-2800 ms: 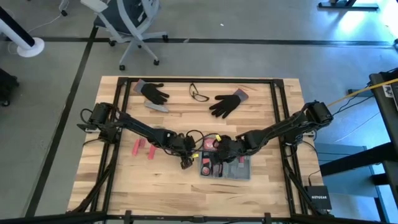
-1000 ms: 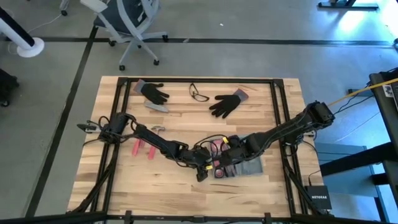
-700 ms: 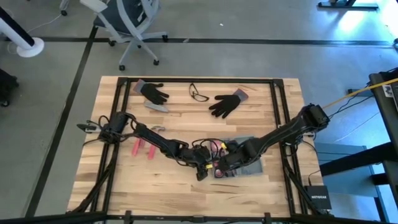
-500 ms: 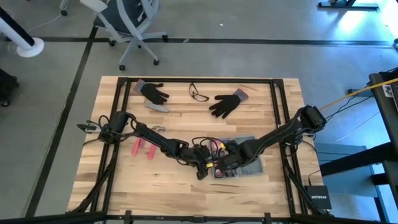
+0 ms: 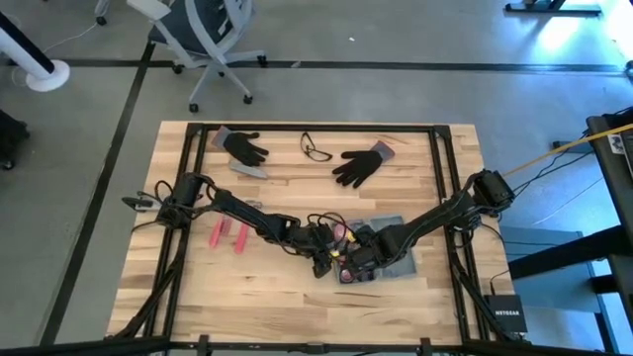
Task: Prefit tool cases
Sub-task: Remove the transparent flat screwdriver from the prefit tool case
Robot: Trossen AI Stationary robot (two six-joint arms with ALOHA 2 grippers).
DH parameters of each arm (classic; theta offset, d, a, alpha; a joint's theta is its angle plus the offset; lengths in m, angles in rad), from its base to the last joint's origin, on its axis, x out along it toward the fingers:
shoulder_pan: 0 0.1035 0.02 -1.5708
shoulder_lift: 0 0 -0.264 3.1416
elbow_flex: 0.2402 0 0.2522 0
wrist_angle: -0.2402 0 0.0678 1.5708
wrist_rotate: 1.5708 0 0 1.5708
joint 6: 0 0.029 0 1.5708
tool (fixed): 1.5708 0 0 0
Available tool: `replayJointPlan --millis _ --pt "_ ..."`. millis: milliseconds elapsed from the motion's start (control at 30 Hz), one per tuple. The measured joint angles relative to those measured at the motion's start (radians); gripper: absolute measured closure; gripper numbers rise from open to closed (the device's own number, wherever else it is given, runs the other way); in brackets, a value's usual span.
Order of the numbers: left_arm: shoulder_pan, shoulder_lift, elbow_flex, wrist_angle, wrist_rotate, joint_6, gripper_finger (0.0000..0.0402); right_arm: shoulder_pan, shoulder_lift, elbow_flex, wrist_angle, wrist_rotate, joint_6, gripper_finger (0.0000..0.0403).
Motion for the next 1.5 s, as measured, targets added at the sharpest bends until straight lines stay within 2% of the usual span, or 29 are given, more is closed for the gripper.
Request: replayJointPlan --millis 133,300,500,700,767,867,967,1100,1267,1333,1400,1500 --pt "0.022 -0.056 -0.001 -0.044 0.065 0.154 0.0401 -0.001 -0.025 0.035 -0.065 0.038 -0.054 0.0375" --pt "0.046 -0.179 0.001 -0.217 0.074 0.317 0.0401 0.004 -0.071 0.069 -0.150 0.066 -0.098 0.0384" --pt "0.089 -0.370 0.000 -0.285 0.076 0.423 0.0401 0.023 -0.156 0.078 -0.161 0.190 -0.084 0.0384" --pt "0.147 -0.595 -0.044 -0.288 0.079 0.408 0.0401 0.026 -0.274 0.077 -0.123 0.472 -0.029 0.0384" --pt "0.156 -0.680 -0.082 -0.247 0.077 0.387 0.0401 0.013 -0.301 0.077 -0.052 0.559 -0.037 0.0384" --pt "0.160 -0.790 -0.162 -0.176 0.078 0.292 0.0401 -0.021 -0.327 0.077 0.128 0.617 -0.136 0.0384" --pt "0.155 -0.872 -0.237 -0.107 0.081 0.146 0.0400 -0.062 -0.325 0.076 0.338 0.602 -0.303 0.0384" --pt "0.139 -0.939 -0.289 -0.006 0.078 -0.060 0.0380 -0.119 -0.310 0.077 0.595 0.520 -0.488 0.0384" --pt "0.119 -0.994 -0.292 -0.002 0.071 -0.119 0.0324 -0.176 -0.309 0.077 0.838 0.399 -0.648 0.0384" --pt "0.117 -0.995 -0.292 -0.003 0.035 -0.134 0.0298 -0.190 -0.309 0.077 0.909 0.341 -0.666 0.0384" --pt "0.117 -0.995 -0.292 -0.002 -0.001 -0.170 0.0272 -0.195 -0.301 0.077 0.965 0.293 -0.668 0.0384" --pt "0.118 -0.987 -0.292 0.015 -0.026 -0.201 0.0240 -0.194 -0.292 0.077 0.988 0.282 -0.691 0.0384"
